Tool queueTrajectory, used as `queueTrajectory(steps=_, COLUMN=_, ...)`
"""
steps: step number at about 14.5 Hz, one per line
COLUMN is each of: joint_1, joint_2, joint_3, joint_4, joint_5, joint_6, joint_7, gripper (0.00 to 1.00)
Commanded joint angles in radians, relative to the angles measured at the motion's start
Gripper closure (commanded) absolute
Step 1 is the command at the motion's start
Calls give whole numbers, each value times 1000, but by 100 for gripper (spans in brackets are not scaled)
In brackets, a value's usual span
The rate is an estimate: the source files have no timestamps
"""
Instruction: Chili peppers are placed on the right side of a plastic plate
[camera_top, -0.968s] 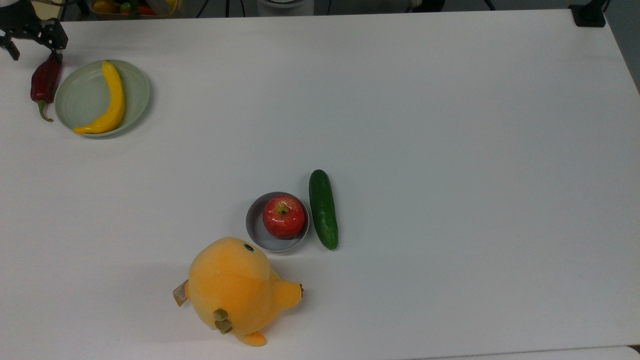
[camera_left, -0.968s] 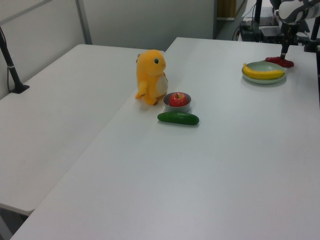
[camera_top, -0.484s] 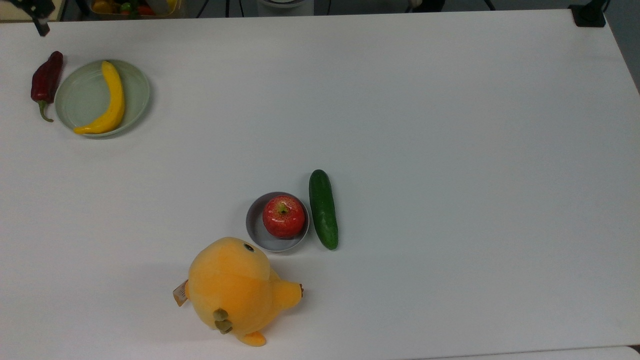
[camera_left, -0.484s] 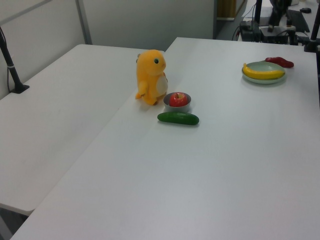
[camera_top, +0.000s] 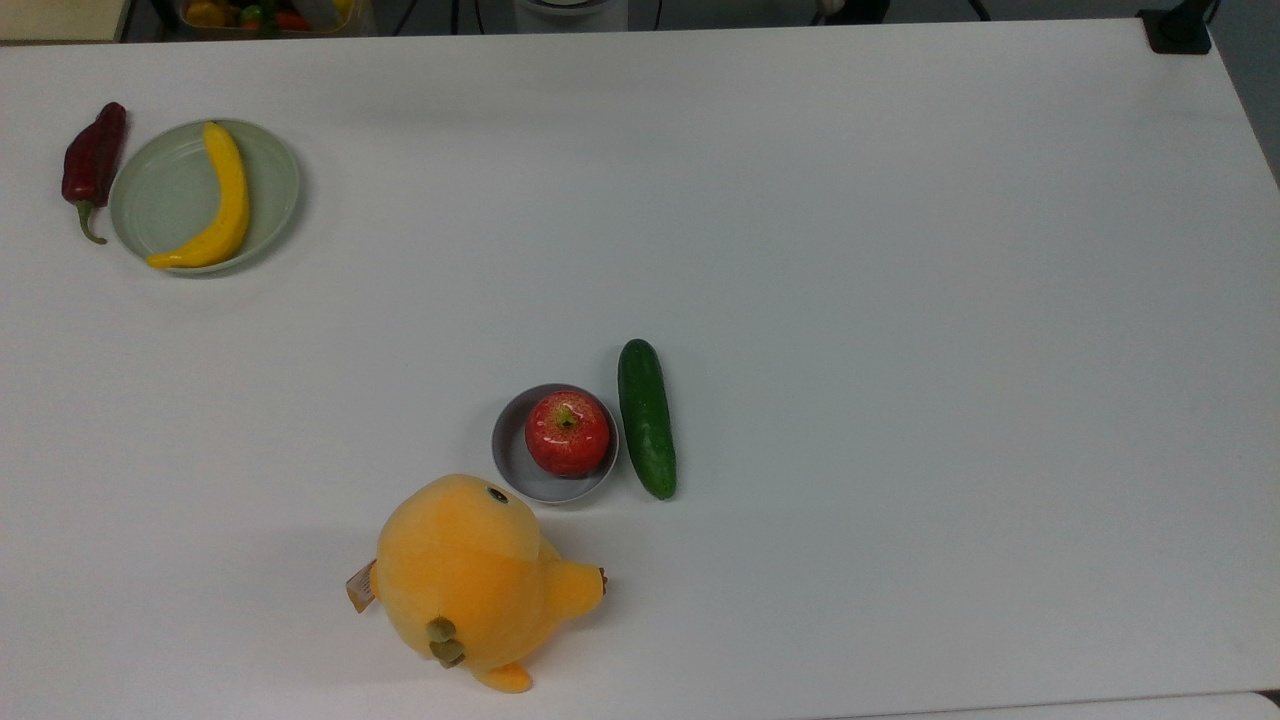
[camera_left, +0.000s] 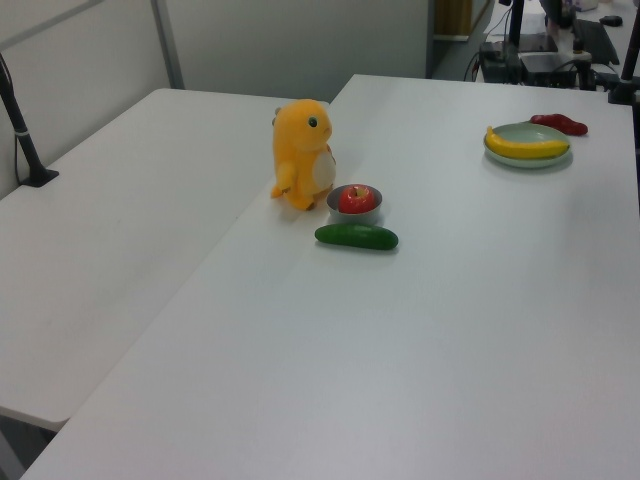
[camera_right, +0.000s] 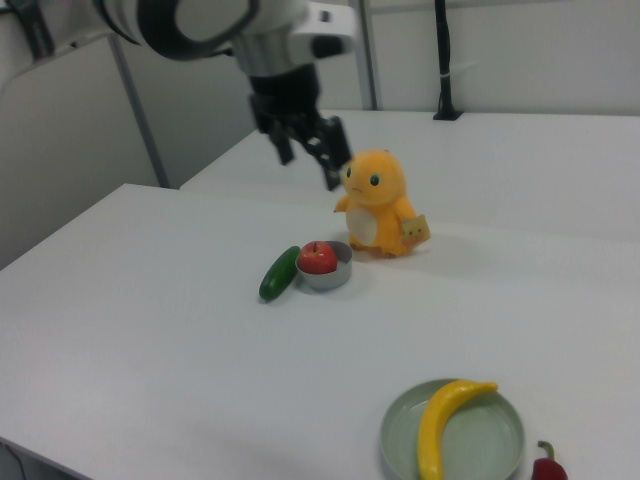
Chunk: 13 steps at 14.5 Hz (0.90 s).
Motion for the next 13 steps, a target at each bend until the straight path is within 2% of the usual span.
queueTrajectory(steps=1, joint_1=22, joint_2=-8, joint_3=136, joint_4=10, joint_5=-2, joint_6=-95, joint_7=66, gripper=0)
queueTrajectory(steps=4, joint_1=109, joint_2=-10, joint_3=149, joint_4=-21, joint_5=-6, joint_6=-108, joint_7=90, gripper=0)
queueTrajectory(steps=7, joint_1=164, joint_2=2, joint_3=153, joint_4=-51, joint_5=-25, joint_6=-83, joint_7=75, gripper=0)
queueTrajectory(steps=8, joint_1=175, joint_2=7, joint_3=153, joint_4=-67, joint_5=-52, joint_6=-56, joint_7=55, gripper=0)
queueTrajectory(steps=13, joint_1=181, joint_2=19, joint_3=135, joint_4=-94, joint_5=-74, joint_6=22, joint_7=-147, gripper=0)
